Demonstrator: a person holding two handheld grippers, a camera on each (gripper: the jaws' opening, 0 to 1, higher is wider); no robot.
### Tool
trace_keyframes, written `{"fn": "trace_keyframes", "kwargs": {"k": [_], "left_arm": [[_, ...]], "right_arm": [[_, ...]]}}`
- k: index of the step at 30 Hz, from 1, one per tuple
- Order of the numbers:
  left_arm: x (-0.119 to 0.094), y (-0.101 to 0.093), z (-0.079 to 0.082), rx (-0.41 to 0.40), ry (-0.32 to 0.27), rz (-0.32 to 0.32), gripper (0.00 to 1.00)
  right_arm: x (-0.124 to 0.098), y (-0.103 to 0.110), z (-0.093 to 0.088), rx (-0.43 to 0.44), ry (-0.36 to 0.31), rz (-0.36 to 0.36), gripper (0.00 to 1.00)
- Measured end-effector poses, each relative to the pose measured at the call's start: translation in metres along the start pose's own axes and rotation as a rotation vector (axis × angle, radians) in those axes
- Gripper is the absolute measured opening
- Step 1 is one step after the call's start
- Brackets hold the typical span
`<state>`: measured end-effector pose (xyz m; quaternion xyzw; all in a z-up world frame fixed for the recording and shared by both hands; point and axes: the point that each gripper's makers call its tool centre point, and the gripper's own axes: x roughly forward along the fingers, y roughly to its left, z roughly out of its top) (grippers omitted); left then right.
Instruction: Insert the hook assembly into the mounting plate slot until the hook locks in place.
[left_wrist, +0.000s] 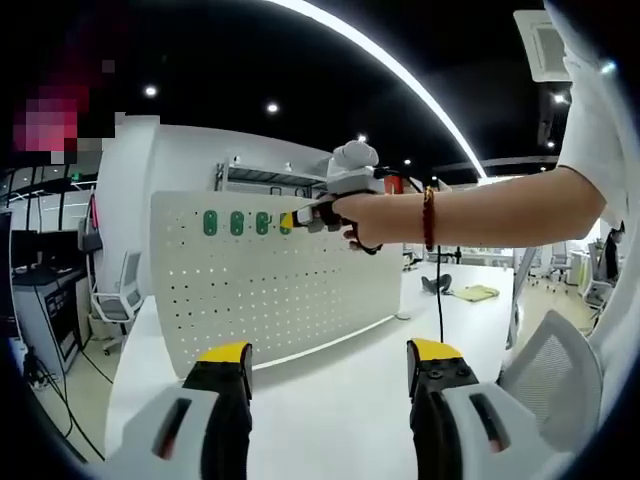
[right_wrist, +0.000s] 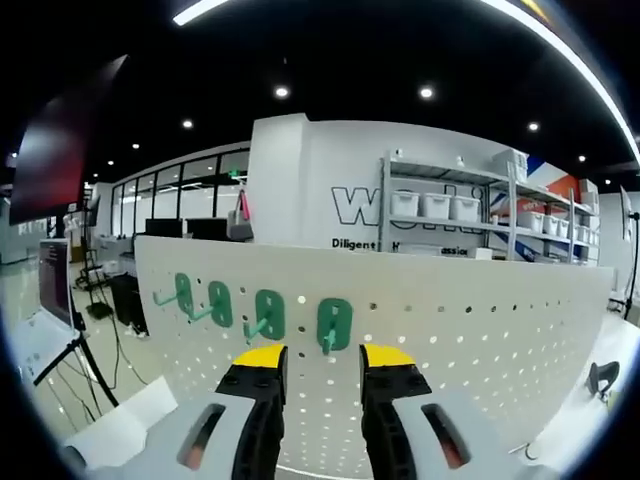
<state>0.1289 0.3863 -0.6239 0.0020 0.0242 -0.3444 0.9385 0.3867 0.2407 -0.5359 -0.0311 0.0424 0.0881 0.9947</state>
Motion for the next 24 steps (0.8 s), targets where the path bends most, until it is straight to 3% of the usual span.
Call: {"fn": "trace_keyframes", "kwargs": {"k": [11, 14, 24], "left_arm": [[-0.008, -0.015, 0.010, 0.031, 0.017, -0.001, 0.65], [-0.010, -0.021, 0.017, 0.024, -0.008, -0.004, 0.68], [-0.008, -0.037, 0.018, 0.044, 0.030, 0.015, 0.68]], "right_arm": [[-0.040, 0.011, -0.005, 0.022, -0.012, 0.103, 0.37], [-0.052, 0.015, -0.004, 0.018, -0.028, 0.147, 0.40], [-0.093, 0.019, -0.013, 0.011, -0.037, 0.241, 0.46]]}}
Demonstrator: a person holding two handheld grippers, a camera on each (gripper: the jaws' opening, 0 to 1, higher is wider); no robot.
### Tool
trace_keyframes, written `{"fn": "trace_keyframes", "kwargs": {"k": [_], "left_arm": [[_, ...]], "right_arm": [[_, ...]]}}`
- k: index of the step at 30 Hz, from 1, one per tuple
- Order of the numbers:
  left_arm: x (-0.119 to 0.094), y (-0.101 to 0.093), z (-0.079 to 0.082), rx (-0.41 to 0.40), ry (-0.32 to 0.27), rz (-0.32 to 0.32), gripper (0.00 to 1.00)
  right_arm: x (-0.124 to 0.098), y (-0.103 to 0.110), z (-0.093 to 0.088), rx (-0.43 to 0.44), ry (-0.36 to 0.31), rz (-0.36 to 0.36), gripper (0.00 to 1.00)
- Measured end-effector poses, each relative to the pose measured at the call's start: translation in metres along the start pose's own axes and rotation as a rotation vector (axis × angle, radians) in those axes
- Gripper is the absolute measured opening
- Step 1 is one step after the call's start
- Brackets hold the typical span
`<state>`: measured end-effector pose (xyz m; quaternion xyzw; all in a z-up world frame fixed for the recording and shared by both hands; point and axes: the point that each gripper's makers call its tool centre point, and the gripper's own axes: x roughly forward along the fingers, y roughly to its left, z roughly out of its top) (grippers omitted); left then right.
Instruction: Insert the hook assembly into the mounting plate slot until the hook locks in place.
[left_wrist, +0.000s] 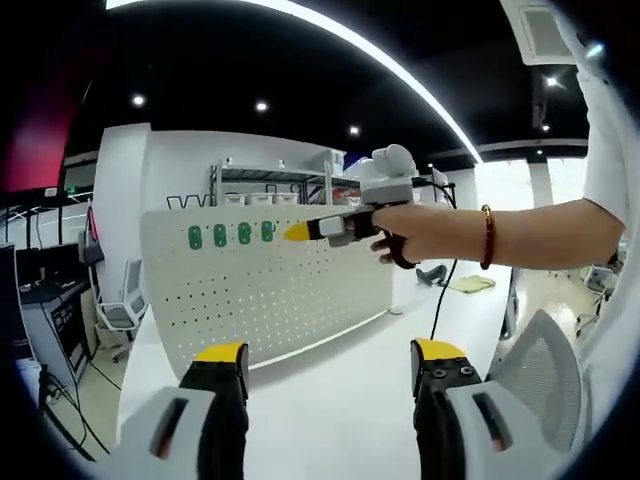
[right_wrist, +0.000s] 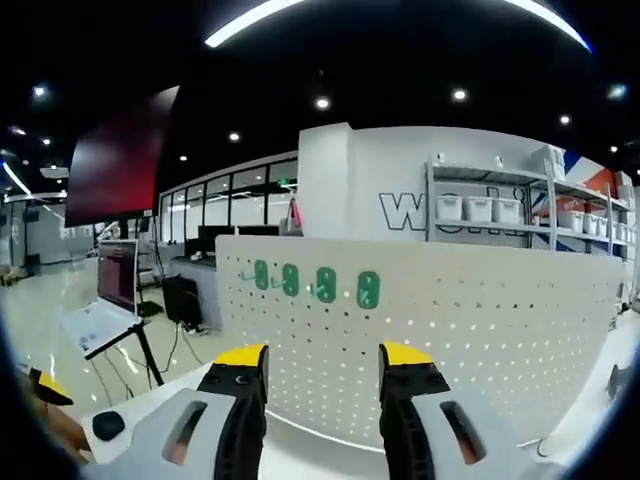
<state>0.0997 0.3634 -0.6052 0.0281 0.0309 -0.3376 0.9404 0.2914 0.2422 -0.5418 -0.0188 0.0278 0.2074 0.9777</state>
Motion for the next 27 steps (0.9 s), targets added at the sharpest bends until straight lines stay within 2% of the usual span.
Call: {"fn": "trace_keyframes", "kwargs": {"k": [6, 17, 23, 27], "left_arm": [[0.003, -0.007, 0.001, 0.012, 0.018, 0.008, 0.68], [0.006, -0.010, 0.002, 0.027, 0.038, 0.037, 0.69], [0.003, -0.017, 0.002, 0.019, 0.042, 0.054, 0.71], [0.002, -0.024, -0.001, 0.021, 0.052, 0.059, 0.72]], "right_arm": [[-0.015, 0.002, -0.010, 0.011, 0.007, 0.045, 0.49], [-0.046, 0.008, -0.020, -0.026, 0.020, 0.139, 0.56], [-0.075, 0.008, -0.031, -0.064, 0.039, 0.176, 0.58], [-0.092, 0.014, -0.041, -0.058, 0.041, 0.204, 0.61]]}}
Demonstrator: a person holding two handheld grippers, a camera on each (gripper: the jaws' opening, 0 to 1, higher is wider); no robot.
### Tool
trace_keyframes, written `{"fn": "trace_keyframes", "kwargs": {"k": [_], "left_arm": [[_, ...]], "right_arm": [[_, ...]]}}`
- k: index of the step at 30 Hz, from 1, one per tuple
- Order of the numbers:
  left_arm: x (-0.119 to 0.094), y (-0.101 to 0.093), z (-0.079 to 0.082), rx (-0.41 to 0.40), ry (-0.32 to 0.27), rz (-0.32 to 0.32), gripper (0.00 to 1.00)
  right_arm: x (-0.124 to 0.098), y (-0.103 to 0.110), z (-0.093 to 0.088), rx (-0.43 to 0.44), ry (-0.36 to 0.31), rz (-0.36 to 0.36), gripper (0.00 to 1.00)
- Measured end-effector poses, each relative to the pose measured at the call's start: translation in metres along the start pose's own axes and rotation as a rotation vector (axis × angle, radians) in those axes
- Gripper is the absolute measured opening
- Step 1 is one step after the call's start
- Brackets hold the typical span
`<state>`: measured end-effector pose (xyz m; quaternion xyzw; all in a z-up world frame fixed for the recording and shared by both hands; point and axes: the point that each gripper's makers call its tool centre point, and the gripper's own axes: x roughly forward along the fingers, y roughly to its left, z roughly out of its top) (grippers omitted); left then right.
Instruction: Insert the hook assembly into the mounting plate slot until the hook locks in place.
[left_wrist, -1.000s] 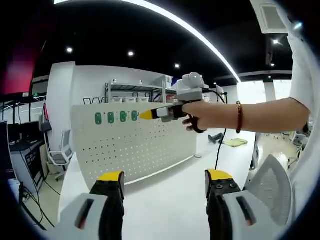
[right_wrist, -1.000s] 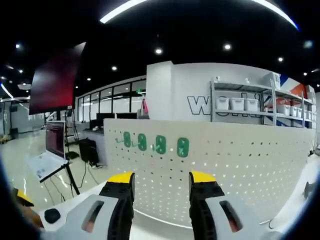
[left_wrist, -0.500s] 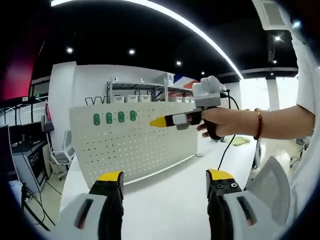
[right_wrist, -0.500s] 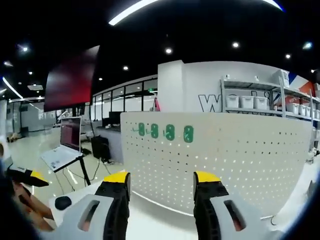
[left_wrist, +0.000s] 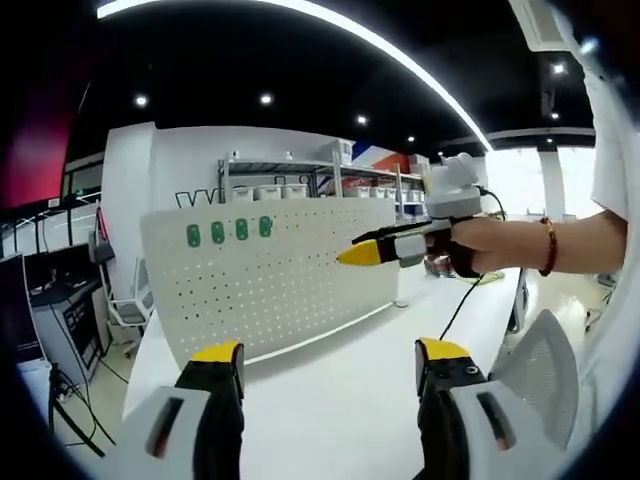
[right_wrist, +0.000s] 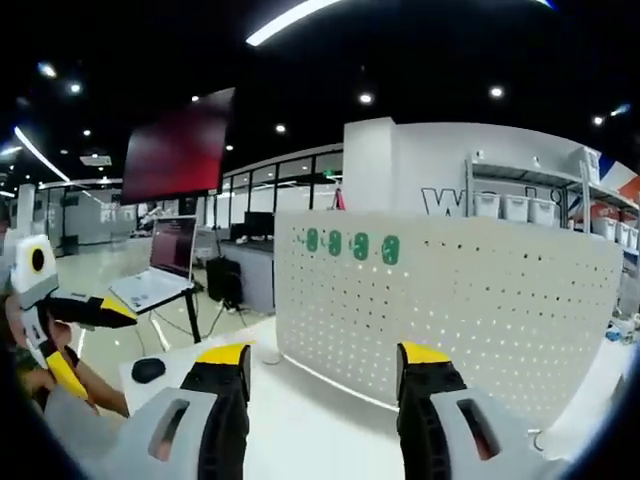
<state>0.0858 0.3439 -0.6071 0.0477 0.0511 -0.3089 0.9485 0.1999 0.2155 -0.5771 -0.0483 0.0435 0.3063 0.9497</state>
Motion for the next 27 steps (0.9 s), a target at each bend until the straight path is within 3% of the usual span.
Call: {"fn": "trace_keyframes", "kwargs": {"k": [8, 10, 12, 23, 25, 27], "left_arm": [[0.003, -0.008, -0.003, -0.013, 0.008, -0.001, 0.74], [0.004, -0.010, -0.002, -0.014, 0.005, 0.000, 0.74], [0.005, -0.012, -0.002, -0.014, 0.003, 0.000, 0.75], [0.009, -0.021, -0.004, -0.030, -0.007, -0.005, 0.81], [0.012, -0.021, -0.004, -0.028, -0.005, -0.007, 0.82], [0.015, -0.020, -0.003, -0.027, -0.005, -0.006, 0.82]], "right_arm": [[-0.028, 0.011, -0.028, 0.028, 0.013, 0.040, 0.65], [-0.035, 0.011, -0.027, 0.064, -0.006, 0.046, 0.65], [-0.042, 0.011, -0.025, 0.027, -0.021, 0.048, 0.66], [-0.088, 0.000, -0.036, 0.006, -0.012, 0.058, 0.74], [-0.095, -0.004, -0.044, -0.020, 0.016, 0.049, 0.75], [-0.103, -0.009, -0.047, 0.005, 0.020, 0.044, 0.75]]}}
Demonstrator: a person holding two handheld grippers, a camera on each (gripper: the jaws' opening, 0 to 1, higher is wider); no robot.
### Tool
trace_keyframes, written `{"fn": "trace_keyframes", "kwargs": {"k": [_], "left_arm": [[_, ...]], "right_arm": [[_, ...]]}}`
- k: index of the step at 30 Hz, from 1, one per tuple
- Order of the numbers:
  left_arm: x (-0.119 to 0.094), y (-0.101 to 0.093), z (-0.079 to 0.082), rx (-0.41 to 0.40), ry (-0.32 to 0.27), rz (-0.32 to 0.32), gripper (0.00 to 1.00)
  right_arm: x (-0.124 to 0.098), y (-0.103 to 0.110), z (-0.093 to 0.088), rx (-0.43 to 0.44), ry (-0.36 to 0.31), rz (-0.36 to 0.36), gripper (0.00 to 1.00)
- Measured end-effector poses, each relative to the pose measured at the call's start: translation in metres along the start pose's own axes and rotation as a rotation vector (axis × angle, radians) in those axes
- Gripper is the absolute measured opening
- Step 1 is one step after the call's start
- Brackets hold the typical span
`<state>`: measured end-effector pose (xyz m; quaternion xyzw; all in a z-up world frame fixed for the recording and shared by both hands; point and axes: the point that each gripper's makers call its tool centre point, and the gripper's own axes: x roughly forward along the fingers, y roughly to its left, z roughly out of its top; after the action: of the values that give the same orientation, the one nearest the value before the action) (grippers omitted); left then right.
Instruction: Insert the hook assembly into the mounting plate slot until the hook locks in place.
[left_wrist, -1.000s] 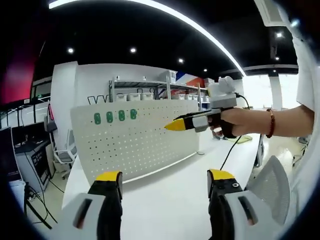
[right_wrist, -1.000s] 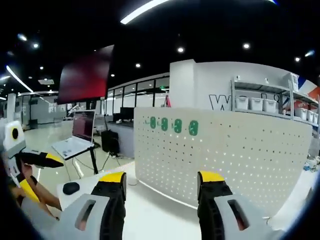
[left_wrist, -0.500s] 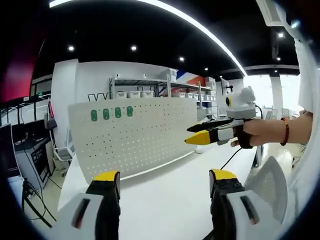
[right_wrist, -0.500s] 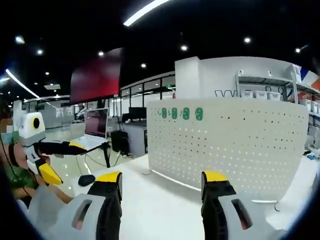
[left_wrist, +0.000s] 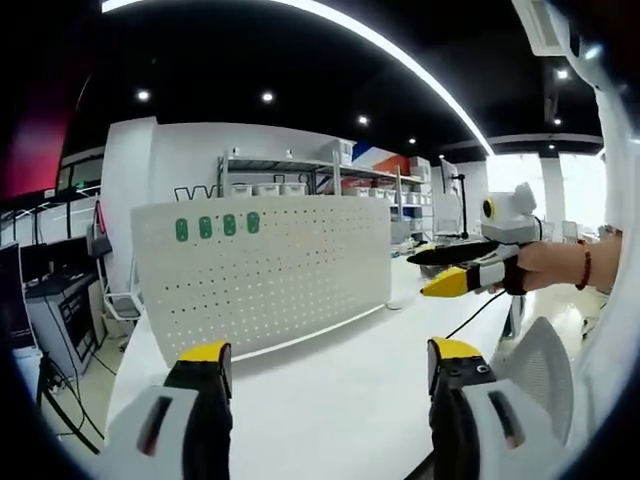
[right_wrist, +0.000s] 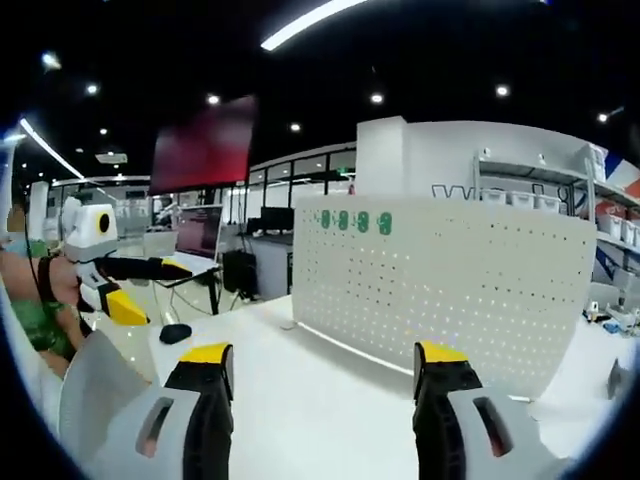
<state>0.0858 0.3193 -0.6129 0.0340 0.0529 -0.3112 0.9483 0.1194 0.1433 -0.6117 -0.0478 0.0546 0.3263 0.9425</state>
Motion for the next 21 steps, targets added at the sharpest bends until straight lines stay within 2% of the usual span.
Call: {"fn": "trace_keyframes", "kwargs": {"k": [2, 6, 9, 15, 21], "left_arm": [[0.003, 0.001, 0.001, 0.003, 0.001, 0.003, 0.83], [0.007, 0.000, 0.003, 0.005, -0.005, 0.003, 0.83], [0.010, -0.004, 0.001, 0.003, 0.004, 0.002, 0.83], [0.020, -0.012, -0.003, -0.004, 0.019, -0.007, 0.84], [0.030, -0.019, 0.000, 0.001, 0.021, -0.004, 0.84]], "right_arm": [[-0.007, -0.004, -0.001, 0.018, -0.016, -0.007, 0.75], [-0.022, -0.012, -0.013, 0.022, 0.014, -0.035, 0.76], [-0.031, -0.016, -0.016, 0.049, 0.006, -0.047, 0.76], [-0.036, -0.021, -0.018, 0.061, 0.014, -0.039, 0.76], [-0.035, -0.026, -0.016, 0.063, 0.005, -0.025, 0.76]]}}
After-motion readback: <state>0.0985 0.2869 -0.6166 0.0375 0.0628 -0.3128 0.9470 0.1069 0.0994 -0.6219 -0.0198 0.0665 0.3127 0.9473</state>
